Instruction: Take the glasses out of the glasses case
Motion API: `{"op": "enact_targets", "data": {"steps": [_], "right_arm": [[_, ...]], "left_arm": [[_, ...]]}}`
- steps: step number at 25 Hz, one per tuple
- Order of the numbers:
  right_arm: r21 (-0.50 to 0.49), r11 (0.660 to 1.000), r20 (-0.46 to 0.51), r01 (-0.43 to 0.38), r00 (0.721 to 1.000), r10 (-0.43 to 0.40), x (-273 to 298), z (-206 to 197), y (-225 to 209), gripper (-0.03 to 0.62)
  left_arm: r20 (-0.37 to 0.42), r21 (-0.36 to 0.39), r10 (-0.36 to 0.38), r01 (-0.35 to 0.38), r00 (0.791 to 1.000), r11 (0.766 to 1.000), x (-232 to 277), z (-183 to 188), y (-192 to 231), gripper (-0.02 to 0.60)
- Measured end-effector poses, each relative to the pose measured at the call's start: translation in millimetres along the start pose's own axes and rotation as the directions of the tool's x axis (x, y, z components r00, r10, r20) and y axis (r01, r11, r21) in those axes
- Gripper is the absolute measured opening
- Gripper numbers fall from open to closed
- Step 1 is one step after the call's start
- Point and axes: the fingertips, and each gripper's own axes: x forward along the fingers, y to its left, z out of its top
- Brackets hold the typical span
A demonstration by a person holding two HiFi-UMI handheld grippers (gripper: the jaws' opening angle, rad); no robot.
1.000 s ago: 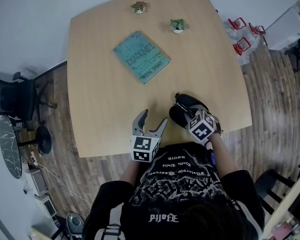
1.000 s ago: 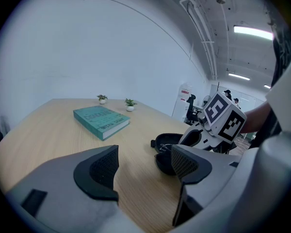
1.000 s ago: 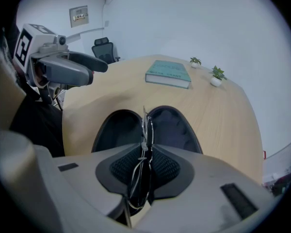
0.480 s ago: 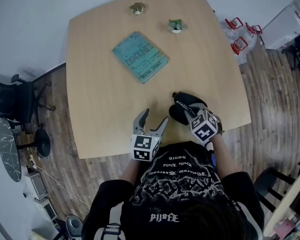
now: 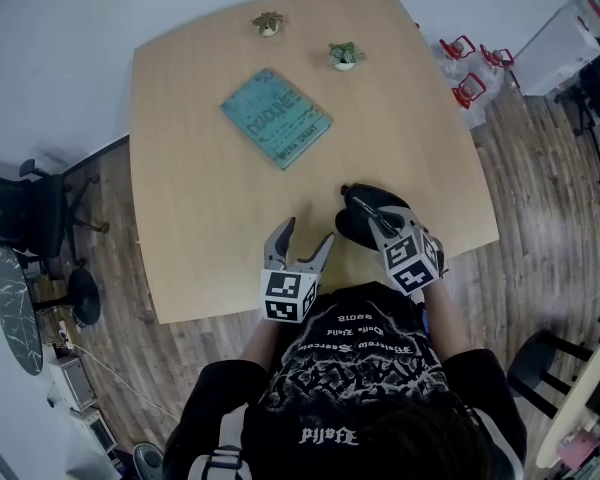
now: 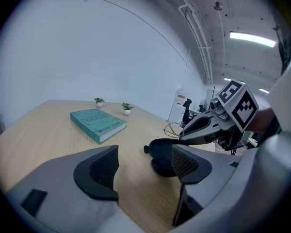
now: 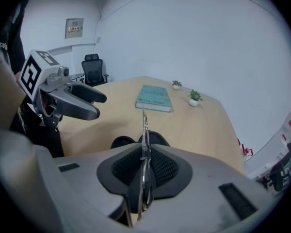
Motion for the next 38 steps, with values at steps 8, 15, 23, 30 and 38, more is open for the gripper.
{"op": "enact_targets", "data": {"steps": [8,15,23,30,38], "right_arm": [[0.097,0.990,0.132,0.098,0.985,-0.111,-37,15,3,0.058],[0.190,0.963,0.237,0.192,0.943,-0.235,-73,17,9,0.055],[0.331,0.908,0.322,0.258,0.873,-0.365,-104,2,27,0.055],[0.407,0.858,0.329,0.314,0.825,-0.459,-116,-20,52,0.055],[0.455,0.830,0.317,0.322,0.813,-0.489,-122,-40,67,0.055]], "left_arm": [[0.031,-0.005,-0.050,0.050,0.998,0.999,-13,7,-9,0.347],[0.060,-0.003,-0.112,0.112,0.992,0.994,-30,17,-24,0.347],[0.040,0.032,-0.178,0.176,0.983,0.984,-50,9,-39,0.347],[0.038,0.052,-0.221,0.219,0.974,0.974,-63,-4,-47,0.347],[0.068,0.081,-0.264,0.259,0.962,0.963,-68,-5,-57,0.347]]}}
